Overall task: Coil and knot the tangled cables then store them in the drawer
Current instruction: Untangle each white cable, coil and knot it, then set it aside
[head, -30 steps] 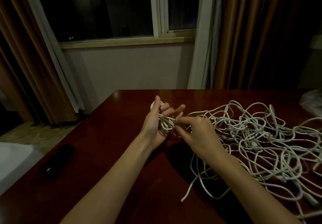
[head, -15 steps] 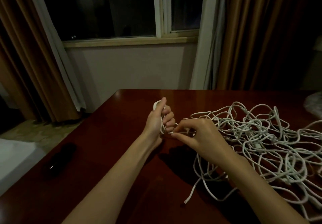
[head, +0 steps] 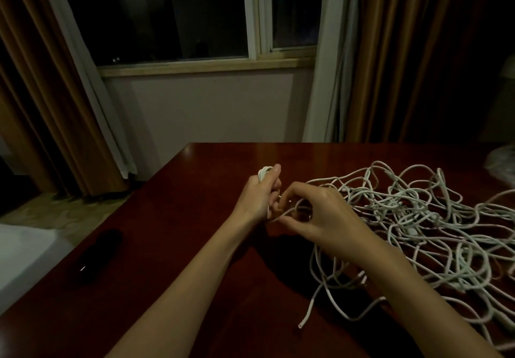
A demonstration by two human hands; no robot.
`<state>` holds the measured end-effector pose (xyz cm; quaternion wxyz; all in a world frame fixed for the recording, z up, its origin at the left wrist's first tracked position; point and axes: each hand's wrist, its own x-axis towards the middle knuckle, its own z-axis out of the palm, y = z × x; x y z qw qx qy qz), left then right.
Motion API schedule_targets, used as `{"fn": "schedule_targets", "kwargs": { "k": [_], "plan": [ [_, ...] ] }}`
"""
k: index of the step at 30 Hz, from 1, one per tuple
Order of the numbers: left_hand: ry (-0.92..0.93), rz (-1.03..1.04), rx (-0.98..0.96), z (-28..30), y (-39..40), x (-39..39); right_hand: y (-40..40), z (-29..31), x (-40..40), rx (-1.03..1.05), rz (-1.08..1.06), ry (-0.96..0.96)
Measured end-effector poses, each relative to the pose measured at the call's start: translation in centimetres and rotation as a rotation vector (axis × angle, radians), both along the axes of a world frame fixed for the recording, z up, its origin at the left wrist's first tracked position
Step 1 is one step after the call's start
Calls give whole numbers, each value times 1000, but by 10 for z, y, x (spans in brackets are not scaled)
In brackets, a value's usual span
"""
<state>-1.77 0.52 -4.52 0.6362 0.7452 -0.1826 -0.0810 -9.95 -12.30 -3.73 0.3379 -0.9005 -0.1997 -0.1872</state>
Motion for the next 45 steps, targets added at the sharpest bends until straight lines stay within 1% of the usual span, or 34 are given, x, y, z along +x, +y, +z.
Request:
{"fn": "schedule_targets", "kwargs": {
  "k": [4,6,8,11,14,17,20,22,24,26,29,30,31,33,34,36,39,41,42,43,44,45],
  "plan": [
    [-10,-12,27,0,1,-2,-2,4,-2,90,73,-11],
    [12,-85,39,-1,-3,-8,-1,1,0,108,43,-43],
    [85,-165,27,-3,-7,-15,-3,1,1,158,-13,-49],
    [206,-318,-38,-5,-7,-14,-8,3,1,258,-66,0],
    [355,-511,-100,0,0,-10,-10,7,0,362,-28,106],
    [413,-612,-121,1,7,-5,-11,10,0,531,49,191],
    [456,-715,-162,0,14,-1,-13,11,1,636,22,216],
    [425,-782,-171,1,17,0,-14,11,1,674,-8,240],
    [409,-800,-163,1,17,2,-15,11,1,702,-8,268],
    [442,-775,-209,-1,16,3,-15,11,2,739,-25,258],
    [446,-651,-288,-4,17,6,-17,12,4,773,-119,174],
    [436,-601,-326,-3,18,7,-19,12,4,755,-153,135],
    [422,-547,-365,-2,19,8,-21,12,5,692,-193,84],
    [399,-450,-428,-1,22,9,-22,9,5,455,-281,12],
    [388,-420,-447,-1,22,9,-21,7,4,324,-309,10],
    [367,-404,-466,-2,20,9,-16,5,2,96,-312,22],
    [330,-423,-429,-4,15,9,-8,0,3,-141,-311,-13],
    [304,-437,-400,-6,12,7,-2,-2,4,-439,-341,1],
    [301,-442,-395,-6,10,5,0,-5,6,-544,-329,34],
    [303,-450,-397,-5,9,5,2,-8,7,-531,-275,68],
    [305,-460,-402,-4,8,4,4,-9,6,-422,-203,102],
    [309,-470,-412,-3,8,4,5,-10,6,-216,-134,148]
  ]
}}
